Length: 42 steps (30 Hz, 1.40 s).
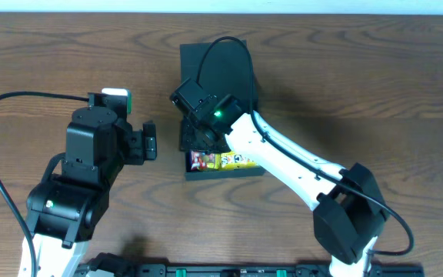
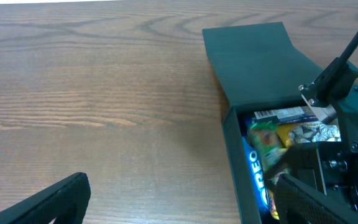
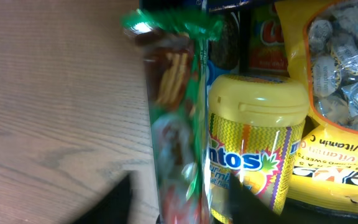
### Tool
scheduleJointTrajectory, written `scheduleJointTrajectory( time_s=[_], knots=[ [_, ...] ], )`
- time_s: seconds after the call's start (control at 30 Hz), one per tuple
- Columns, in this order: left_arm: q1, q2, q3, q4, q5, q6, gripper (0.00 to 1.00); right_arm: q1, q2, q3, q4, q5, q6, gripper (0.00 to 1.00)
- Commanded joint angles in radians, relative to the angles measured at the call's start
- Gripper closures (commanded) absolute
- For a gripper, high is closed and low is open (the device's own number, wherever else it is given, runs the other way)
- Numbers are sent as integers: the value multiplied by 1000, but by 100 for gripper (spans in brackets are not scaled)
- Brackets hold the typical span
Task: Pack container
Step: 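Carry the KitKat bar into the box and lower it beside the Milo, then open the right gripper, release the KitKat, and lift out of box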
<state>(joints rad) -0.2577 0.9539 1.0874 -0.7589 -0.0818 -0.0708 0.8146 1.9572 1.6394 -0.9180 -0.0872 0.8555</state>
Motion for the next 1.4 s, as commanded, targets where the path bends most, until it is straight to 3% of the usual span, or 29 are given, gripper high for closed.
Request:
scheduleJointTrajectory(
  time_s=[0.0,0.13,0.33,0.43,0.5,0.67,0.83,1.1,1.37],
  knots=[
    [4,0,15,0,5,15,5,3,13,-5,3,20,3,20],
    [4,0,15,0,5,14,5,0,13,-5,5,21,2,26],
    [4,0,15,0,5,14,4,-54,3,2,17,19,-91,50],
    [4,0,15,1,5,14,5,-108,-26,11,17,-43,-211,85],
    [4,0,15,2,5,14,5,-140,-53,11,18,-137,-333,99],
    [4,0,15,10,10,11,5,-166,-82,11,-36,-312,-579,98],
    [4,0,15,13,31,11,5,-117,-64,-24,-131,-340,-671,98],
    [4,0,15,13,31,11,5,-20,-61,-134,-17,-339,-677,98],
    [4,0,15,13,31,11,5,-15,-56,-164,47,-282,-639,99]
  ],
)
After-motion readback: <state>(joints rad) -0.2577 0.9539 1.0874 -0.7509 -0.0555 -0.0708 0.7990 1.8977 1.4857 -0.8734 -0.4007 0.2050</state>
